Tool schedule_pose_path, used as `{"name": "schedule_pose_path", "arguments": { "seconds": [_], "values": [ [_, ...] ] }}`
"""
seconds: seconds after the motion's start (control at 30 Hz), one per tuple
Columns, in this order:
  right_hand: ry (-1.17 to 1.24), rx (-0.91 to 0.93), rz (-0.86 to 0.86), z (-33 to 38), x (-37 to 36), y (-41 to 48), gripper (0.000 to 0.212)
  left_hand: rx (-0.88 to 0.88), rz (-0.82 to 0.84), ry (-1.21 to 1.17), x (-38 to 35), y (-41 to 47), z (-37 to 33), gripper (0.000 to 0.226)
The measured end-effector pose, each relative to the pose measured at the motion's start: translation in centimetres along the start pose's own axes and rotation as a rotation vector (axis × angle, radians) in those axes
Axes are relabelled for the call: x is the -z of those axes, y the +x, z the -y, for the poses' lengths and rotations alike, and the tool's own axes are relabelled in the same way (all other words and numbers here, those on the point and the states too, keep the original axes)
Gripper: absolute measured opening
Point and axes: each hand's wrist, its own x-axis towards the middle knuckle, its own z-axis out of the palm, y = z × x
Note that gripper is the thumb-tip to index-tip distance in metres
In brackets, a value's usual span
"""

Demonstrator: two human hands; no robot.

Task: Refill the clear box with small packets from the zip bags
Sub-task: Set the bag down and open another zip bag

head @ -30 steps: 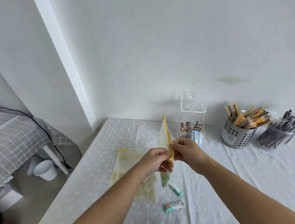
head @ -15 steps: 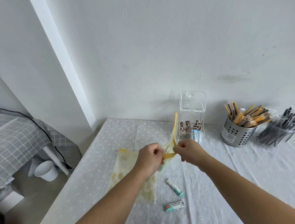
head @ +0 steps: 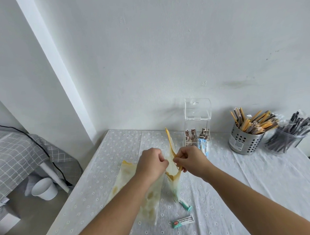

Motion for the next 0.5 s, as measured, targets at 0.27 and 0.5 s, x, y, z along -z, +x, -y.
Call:
{"name": "schedule_pose_path", "arguments": {
  "seconds": [0.27, 0.5],
  "values": [
    [-0.189, -0.080, -0.090, -0.7, 1.4, 0.2, 0.012, -0.120, -0.044, 0.050, 1.8, 0.7, 0.0, 0.023],
    [0.048, 0.034, -0.195, 1.8, 0.4, 1.6, 0.007, -0.137, -0.004, 0.139, 1.4, -0.5, -0.9, 0.012]
  ]
}}
